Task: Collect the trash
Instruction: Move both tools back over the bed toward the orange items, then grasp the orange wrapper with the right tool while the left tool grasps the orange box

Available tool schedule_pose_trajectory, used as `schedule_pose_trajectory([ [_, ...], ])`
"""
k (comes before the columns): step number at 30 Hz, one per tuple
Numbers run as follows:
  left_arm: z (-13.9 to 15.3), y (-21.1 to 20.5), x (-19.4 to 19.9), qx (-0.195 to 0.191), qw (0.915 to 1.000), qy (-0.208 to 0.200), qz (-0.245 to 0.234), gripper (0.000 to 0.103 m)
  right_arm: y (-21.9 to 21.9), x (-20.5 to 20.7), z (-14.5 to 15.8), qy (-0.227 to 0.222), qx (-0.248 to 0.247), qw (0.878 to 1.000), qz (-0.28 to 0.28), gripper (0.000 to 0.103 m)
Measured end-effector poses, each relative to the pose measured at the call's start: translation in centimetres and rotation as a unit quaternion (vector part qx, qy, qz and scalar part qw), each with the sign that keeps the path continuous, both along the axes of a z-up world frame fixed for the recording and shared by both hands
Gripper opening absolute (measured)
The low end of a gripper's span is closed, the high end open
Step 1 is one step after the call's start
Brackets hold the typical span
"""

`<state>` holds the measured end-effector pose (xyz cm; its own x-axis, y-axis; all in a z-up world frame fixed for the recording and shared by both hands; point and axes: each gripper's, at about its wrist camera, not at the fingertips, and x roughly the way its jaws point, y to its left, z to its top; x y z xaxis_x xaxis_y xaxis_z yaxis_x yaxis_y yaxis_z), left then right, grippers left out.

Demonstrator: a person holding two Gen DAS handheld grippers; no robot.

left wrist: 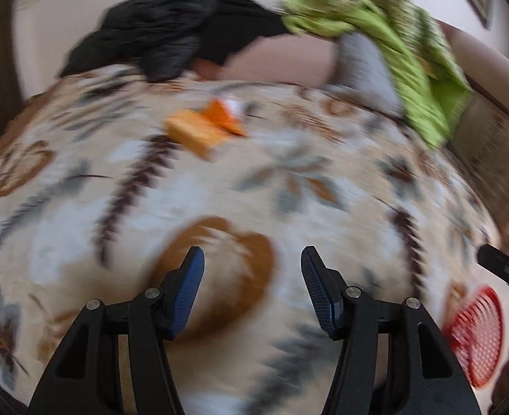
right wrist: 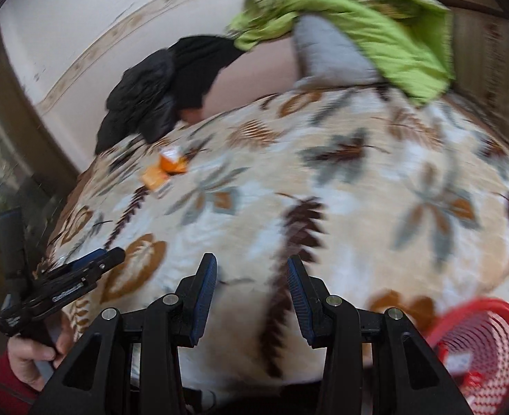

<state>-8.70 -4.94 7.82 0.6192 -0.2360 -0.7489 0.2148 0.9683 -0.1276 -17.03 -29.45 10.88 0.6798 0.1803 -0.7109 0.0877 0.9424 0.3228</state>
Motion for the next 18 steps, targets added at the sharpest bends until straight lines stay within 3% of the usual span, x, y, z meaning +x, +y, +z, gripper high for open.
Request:
schedule_pose_trajectory([
  [8, -2.9, 6.5, 5.0, 0.025, 0.9939, -0.024, 0.105, 0.059, 6.9, 13.0, -1.1, 0.014, -0.007, 0.997, 0.069, 0.06],
  [10, -3.9, 7.3, 6.2, 0.044, 0.9918, -0.009, 0.119, 0.059, 8.6, 16.5, -1.9, 0.023, -0.013, 0.996, 0.08, 0.062],
  [12, -3.9, 8.5, 6.9, 0.02, 0.9911, -0.003, 0.132, 0.059, 10.2, 20.2, -2.9, 0.034, 0.003, 0.995, 0.091, 0.063],
  [14, -3.7, 9.2, 7.2, 0.025, 0.9891, -0.013, 0.144, 0.059, 11.4, 23.8, -4.0, 0.041, 0.011, 0.995, 0.087, 0.063],
  [18, -4.2, 10.4, 8.0, 0.009, 0.9881, 0.006, 0.153, 0.059, 12.5, 29.5, -5.8, 0.042, 0.016, 0.997, 0.064, 0.065],
])
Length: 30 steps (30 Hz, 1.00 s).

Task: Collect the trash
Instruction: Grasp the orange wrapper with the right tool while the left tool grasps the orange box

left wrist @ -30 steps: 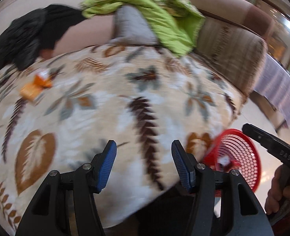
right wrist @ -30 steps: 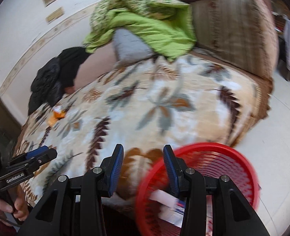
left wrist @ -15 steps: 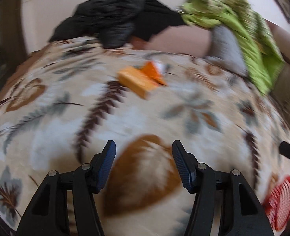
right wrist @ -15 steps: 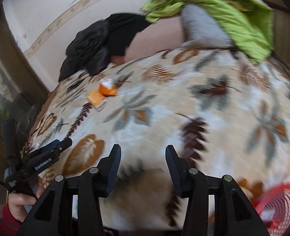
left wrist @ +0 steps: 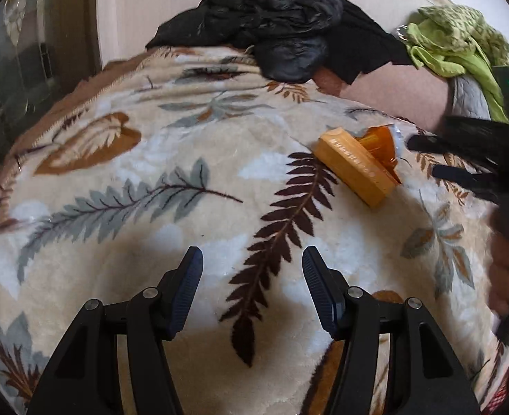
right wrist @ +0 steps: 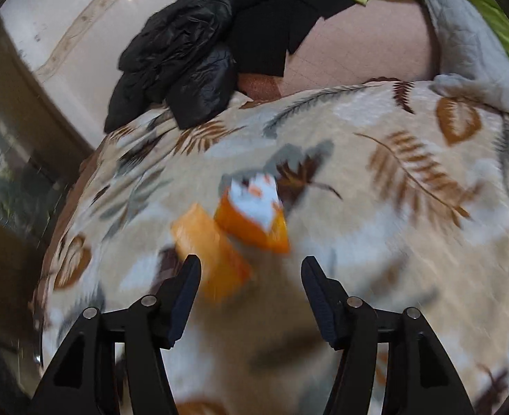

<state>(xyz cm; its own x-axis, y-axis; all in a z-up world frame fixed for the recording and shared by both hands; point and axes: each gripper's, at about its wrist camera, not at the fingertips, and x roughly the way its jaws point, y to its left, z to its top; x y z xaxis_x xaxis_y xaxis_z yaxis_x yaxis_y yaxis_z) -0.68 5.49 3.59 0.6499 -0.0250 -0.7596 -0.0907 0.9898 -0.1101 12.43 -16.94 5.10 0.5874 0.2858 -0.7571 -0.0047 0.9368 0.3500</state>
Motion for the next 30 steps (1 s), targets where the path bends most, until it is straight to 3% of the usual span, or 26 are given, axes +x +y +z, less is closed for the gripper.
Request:
schedule_pose_trajectory([
  [3, -0.5, 0.5, 0.5, -0.009, 0.9999, 0.014, 0.002, 0.059, -0.2, 3.4, -1.2, 0.003, 0.001, 1.0, -0.021, 0.065],
  [7, -0.4, 0.8, 0.5, -0.014, 0.9998, 0.012, 0.001, 0.059, -0.4, 6.0, -3.0, 0.033, 0.041, 0.998, -0.022, 0.065],
  [10, -0.4, 1.1, 0.5, -0.02, 0.9997, 0.012, 0.004, 0.059, 0.3, 5.5, -3.6, 0.038, 0.066, 0.997, -0.014, 0.051],
  [13, -0.2, 1.6, 0.5, -0.028, 0.9995, 0.012, 0.012, 0.059, 1.4, 3.8, -3.6, 0.03, 0.067, 0.997, 0.003, 0.043],
  [20, 0.9, 4.1, 0.0, -0.052, 0.9971, -0.008, 0.056, 0.06, 4.7, -3.6, -3.0, 0.041, 0.165, 0.982, 0.078, 0.042],
  [30, 0.1, 4.1, 0.8, -0.101, 0.9936, 0.014, 0.049, 0.065, 0.1, -13.6, -0.5, -0.024, 0.119, 0.992, 0.029, 0.042],
])
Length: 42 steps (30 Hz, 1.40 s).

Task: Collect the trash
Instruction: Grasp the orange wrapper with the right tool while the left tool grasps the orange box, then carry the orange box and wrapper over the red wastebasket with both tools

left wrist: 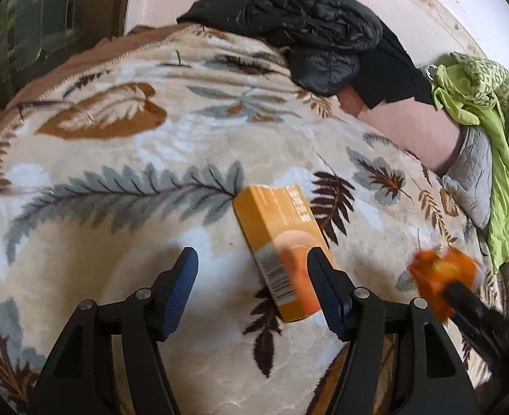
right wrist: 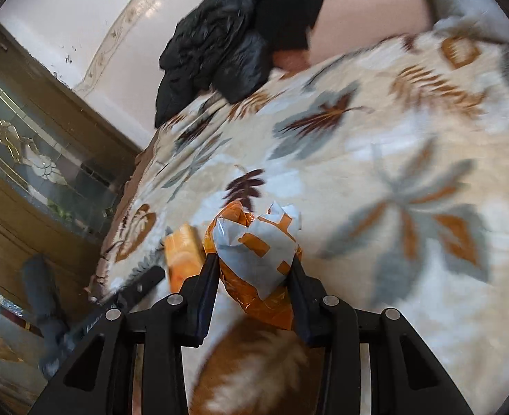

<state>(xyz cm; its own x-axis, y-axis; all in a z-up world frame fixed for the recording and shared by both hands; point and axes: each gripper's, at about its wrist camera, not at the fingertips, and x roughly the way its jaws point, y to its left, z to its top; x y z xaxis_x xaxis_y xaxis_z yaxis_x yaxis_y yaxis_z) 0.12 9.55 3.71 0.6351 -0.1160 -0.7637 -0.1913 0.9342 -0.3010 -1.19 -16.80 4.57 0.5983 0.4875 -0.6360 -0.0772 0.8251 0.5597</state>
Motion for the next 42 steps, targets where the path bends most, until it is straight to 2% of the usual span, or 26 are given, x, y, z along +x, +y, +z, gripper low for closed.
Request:
schedule_pose_trajectory([
  [3, -0.7, -0.7, 0.8, -0.012, 0.9998, 0.015, -0.011, 0.067, -1.2, -2.1, 0.3, -0.02, -0.014, 1.0, -0.017, 0.042],
  [5, -0.9, -2.0, 1.3, 0.012, 0.9995, 0.02, -0.023, 0.069, -1.5, -2.8, 0.1, -0.03, -0.024, 0.999, -0.025, 0.042],
  [8, -1.2, -3.4, 2.0, 0.042, 0.9982, 0.021, -0.038, 0.079, -1.5, -3.0, -0.5, -0.028, -0.027, 0.999, -0.022, 0.042],
  [10, -1.5, -3.9, 2.8, 0.063, 0.9972, 0.021, -0.035, 0.08, -1.4, -3.0, -0.9, -0.025, -0.032, 0.999, -0.015, 0.042],
  [14, -2.1, -3.8, 3.8, 0.082, 0.9961, 0.025, -0.016, 0.079, -1.0, -3.3, -1.5, -0.025, -0.046, 0.999, -0.005, 0.042],
  [17, -2.0, -3.7, 3.7, 0.104, 0.9943, 0.021, -0.012, 0.05, -1.0, -3.3, -1.5, -0.026, -0.051, 0.998, -0.001, 0.042],
  [19, -1.9, -3.6, 3.5, 0.098, 0.9949, 0.018, -0.016, 0.036, -1.1, -3.3, -1.5, -0.027, -0.05, 0.998, -0.004, 0.042],
  [20, -1.8, -3.6, 3.4, 0.098, 0.9949, 0.017, -0.018, 0.023, -1.1, -3.3, -1.4, -0.027, -0.051, 0.998, -0.005, 0.042],
  [25, -1.3, -4.1, 2.4, 0.103, 0.9942, 0.01, -0.031, 0.023, -0.7, -3.6, -1.2, -0.033, -0.061, 0.998, -0.011, 0.042],
  [30, 0.0, -3.4, 0.4, 0.052, 0.9972, -0.017, -0.05, 0.023, -0.7, -5.0, -0.1, -0.053, -0.077, 0.995, -0.029, 0.042],
  [32, 0.5, -3.5, -0.7, 0.046, 0.9967, -0.028, -0.061, 0.023, -0.6, -5.9, 0.6, -0.066, -0.084, 0.994, -0.035, 0.042],
  [37, 1.4, -4.4, -4.0, 0.061, 0.9942, -0.045, -0.077, 0.023, -0.9, -8.2, 1.4, -0.076, -0.09, 0.992, -0.045, 0.042],
  [42, 2.6, -6.3, -8.2, 0.114, 0.9863, -0.07, -0.097, 0.023, -1.8, -10.9, 2.1, -0.082, -0.1, 0.99, -0.056, 0.042],
])
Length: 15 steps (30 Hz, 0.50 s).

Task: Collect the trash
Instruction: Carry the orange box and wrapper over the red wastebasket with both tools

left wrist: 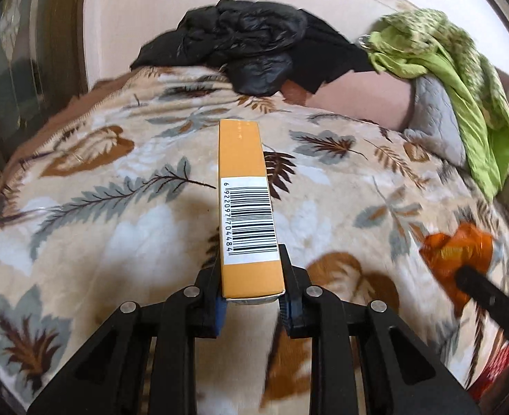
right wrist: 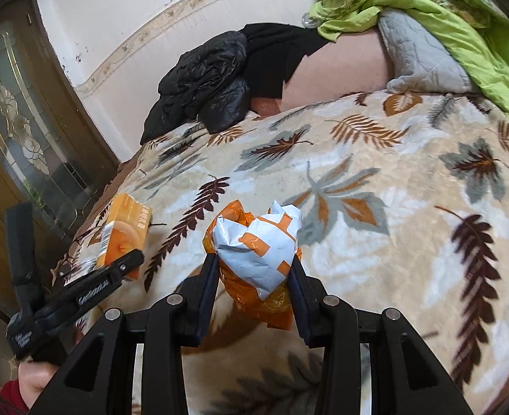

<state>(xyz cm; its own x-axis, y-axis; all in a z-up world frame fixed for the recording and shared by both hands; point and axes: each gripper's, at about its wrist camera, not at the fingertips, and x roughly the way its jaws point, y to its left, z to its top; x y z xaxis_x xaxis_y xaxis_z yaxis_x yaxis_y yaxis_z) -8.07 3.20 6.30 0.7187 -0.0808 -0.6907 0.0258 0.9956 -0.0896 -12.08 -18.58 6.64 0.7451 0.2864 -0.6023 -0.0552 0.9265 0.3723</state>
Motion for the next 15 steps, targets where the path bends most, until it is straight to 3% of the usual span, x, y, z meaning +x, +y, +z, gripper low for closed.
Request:
schedule_pose_trajectory([
  [9, 0.6, -3.4, -6.5, 0.077, 0.9957, -0.045, -0.027, 0.023, -1.3, -3.7, 0.4, -0.007, -0.023, 1.0, -0.01, 0.042],
  [15, 0.5, -4.3, -7.8, 0.091, 0.9933, -0.059, -0.039, 0.023, -1.6, -4.9, 0.7, -0.017, -0.029, 0.999, -0.015, 0.042],
])
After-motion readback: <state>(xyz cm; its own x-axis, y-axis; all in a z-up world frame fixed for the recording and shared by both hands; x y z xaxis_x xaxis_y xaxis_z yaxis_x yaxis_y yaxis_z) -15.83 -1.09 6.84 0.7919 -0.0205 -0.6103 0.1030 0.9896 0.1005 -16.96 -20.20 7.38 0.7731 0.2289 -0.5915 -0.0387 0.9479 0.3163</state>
